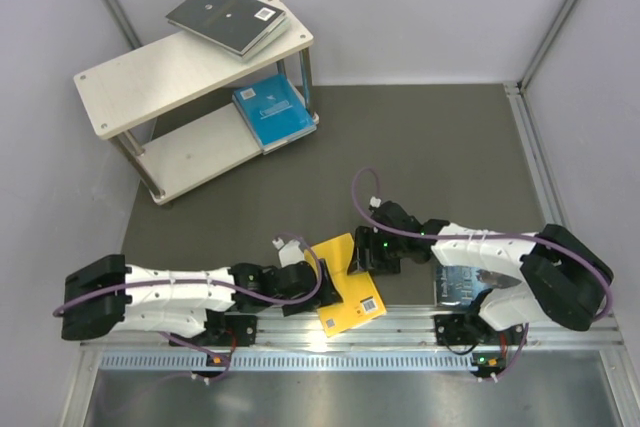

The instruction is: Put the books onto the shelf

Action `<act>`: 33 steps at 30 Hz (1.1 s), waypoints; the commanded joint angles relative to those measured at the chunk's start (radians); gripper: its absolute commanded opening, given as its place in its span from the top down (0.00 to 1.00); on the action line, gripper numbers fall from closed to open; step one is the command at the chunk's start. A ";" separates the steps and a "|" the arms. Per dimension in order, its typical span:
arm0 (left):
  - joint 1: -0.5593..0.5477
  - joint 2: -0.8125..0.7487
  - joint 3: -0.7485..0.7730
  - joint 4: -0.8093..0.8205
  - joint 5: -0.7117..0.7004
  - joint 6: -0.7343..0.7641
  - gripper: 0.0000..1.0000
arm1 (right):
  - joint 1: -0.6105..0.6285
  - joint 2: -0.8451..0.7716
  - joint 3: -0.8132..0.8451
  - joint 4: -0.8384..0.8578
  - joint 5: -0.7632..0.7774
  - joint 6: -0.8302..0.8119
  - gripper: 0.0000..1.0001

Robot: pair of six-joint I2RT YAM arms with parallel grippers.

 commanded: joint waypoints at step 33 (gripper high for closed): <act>-0.070 -0.267 -0.122 -0.051 -0.444 -0.317 0.19 | 0.302 0.197 -0.277 0.456 -0.372 0.265 1.00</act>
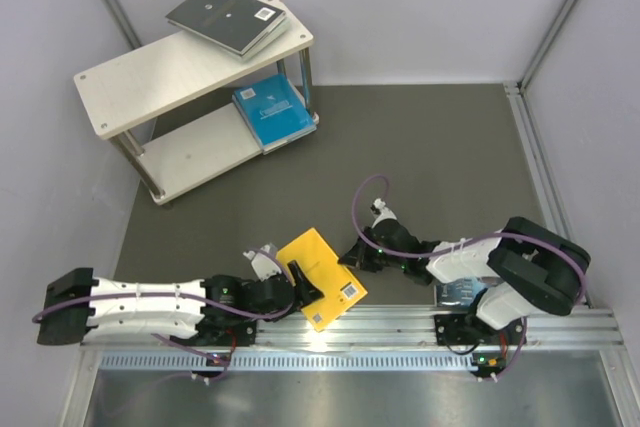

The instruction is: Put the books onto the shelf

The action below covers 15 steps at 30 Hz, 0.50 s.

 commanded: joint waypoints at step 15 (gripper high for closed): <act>0.014 -0.007 -0.057 0.194 -0.302 0.022 0.22 | 0.307 0.000 -0.130 -0.018 -0.536 0.169 1.00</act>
